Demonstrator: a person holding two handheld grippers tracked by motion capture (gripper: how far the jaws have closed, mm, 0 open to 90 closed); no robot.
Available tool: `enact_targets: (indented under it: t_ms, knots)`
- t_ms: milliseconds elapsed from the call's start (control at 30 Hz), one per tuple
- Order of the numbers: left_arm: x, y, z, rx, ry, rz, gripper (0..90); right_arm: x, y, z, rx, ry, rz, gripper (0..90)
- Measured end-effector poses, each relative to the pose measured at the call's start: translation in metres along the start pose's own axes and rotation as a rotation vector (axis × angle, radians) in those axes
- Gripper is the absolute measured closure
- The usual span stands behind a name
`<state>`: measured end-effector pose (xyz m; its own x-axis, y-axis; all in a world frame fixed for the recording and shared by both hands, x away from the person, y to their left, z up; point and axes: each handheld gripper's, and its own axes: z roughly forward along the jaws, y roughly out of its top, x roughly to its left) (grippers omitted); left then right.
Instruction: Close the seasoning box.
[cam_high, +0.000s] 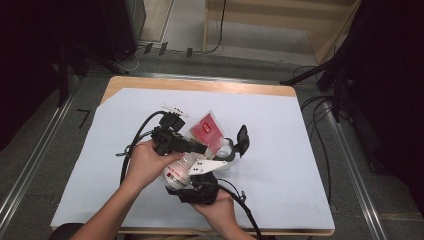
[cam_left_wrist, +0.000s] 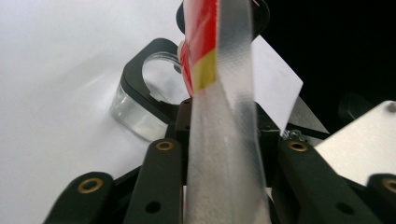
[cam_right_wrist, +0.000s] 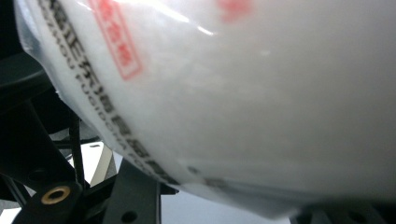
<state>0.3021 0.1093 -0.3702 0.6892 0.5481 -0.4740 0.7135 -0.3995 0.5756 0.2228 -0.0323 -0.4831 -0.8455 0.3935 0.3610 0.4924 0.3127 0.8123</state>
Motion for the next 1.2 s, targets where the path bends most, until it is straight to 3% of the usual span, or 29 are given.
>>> enact_targets:
  t_ms: [33, 67, 100, 233, 300, 400, 500, 700, 867, 933, 1133, 1200]
  knots:
    - [0.000, 0.000, -0.001, 0.005, 0.006, 0.000, 78.1, 0.001, 0.000, 0.000, 0.002, 0.000, -0.004, 59.8]
    - [0.000, 0.000, 0.000, 0.010, 0.006, 0.000, 85.4, 0.004, 0.002, 0.001, 0.011, -0.023, -0.040, 60.0]
    - [0.000, 0.001, 0.000, 0.019, -0.003, -0.010, 85.4, 0.004, 0.002, 0.001, 0.011, -0.023, -0.040, 60.0]
    - [-0.003, 0.007, 0.000, 0.035, 0.022, -0.049, 86.2, 0.014, 0.007, 0.003, 0.045, -0.092, -0.132, 57.8]
    - [-0.004, 0.011, -0.001, 0.035, 0.022, -0.070, 85.3, 0.017, 0.011, 0.003, 0.042, -0.117, -0.146, 56.6]
    - [-0.008, 0.019, -0.003, 0.052, 0.030, -0.076, 80.6, 0.016, 0.019, 0.000, 0.021, -0.101, -0.111, 58.8]
    - [-0.012, 0.026, -0.002, 0.088, 0.005, -0.066, 76.6, 0.017, 0.023, 0.000, 0.015, -0.086, -0.100, 59.5]
    - [-0.011, 0.025, -0.005, 0.067, -0.010, -0.047, 75.5, 0.016, 0.024, -0.002, 0.012, -0.059, -0.091, 60.6]
    - [-0.006, 0.023, -0.002, 0.076, -0.037, -0.074, 70.9, 0.012, 0.018, -0.002, 0.013, -0.007, -0.047, 61.1]
    - [-0.005, 0.022, -0.003, 0.075, -0.045, -0.093, 69.9, 0.010, 0.016, -0.002, 0.011, -0.021, -0.037, 61.3]
    - [-0.008, 0.020, -0.004, 0.084, 0.005, -0.071, 81.5, 0.014, 0.016, -0.002, 0.023, -0.049, -0.082, 61.3]
    - [-0.007, 0.020, -0.003, 0.092, 0.018, -0.085, 83.0, 0.015, 0.017, 0.000, 0.028, -0.046, -0.092, 60.7]
